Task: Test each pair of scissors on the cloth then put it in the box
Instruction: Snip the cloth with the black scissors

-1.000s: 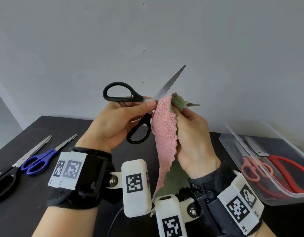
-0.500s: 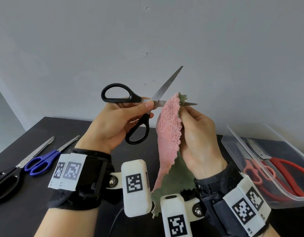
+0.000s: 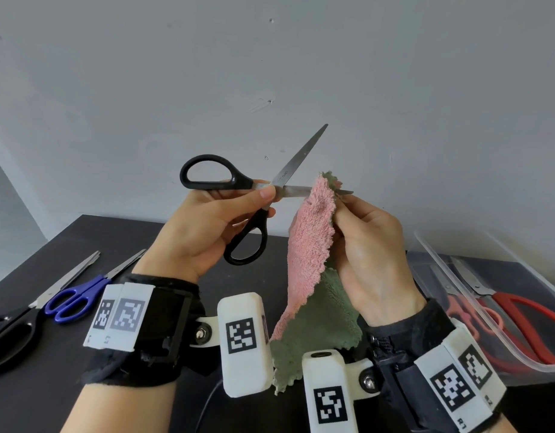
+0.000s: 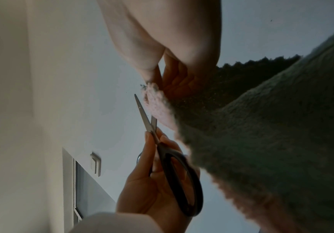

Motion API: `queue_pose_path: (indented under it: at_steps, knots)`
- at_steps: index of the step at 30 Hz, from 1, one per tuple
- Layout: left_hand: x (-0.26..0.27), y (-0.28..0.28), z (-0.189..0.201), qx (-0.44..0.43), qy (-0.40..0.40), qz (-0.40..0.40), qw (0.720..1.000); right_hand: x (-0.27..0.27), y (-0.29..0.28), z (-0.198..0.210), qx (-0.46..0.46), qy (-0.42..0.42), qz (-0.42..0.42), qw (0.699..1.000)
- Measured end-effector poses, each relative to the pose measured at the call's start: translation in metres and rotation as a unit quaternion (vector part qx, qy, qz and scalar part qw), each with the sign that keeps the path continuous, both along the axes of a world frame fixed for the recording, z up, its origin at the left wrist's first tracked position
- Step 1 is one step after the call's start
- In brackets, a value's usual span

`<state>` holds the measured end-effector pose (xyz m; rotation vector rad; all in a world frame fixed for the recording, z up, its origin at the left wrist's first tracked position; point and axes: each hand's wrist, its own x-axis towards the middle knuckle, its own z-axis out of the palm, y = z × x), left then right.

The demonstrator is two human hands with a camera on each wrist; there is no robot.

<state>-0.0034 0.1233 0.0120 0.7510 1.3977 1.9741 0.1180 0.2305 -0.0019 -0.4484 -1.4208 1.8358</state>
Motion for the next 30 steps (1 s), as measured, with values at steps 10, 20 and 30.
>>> queue_pose_path:
  at_steps: [10,20,30]
  knots:
    - [-0.005,-0.005,0.001,-0.010,0.003,0.017,1.000,0.002,0.000,0.002,0.011,-0.003,-0.001,1.000]
    - [-0.006,-0.009,0.003,-0.038,0.015,0.035,0.999,0.003,0.006,0.003,0.021,-0.001,-0.015,1.000]
    - [-0.007,-0.010,0.005,-0.043,0.019,0.036,0.998,0.010,0.016,0.009,-0.009,0.023,-0.016,1.000]
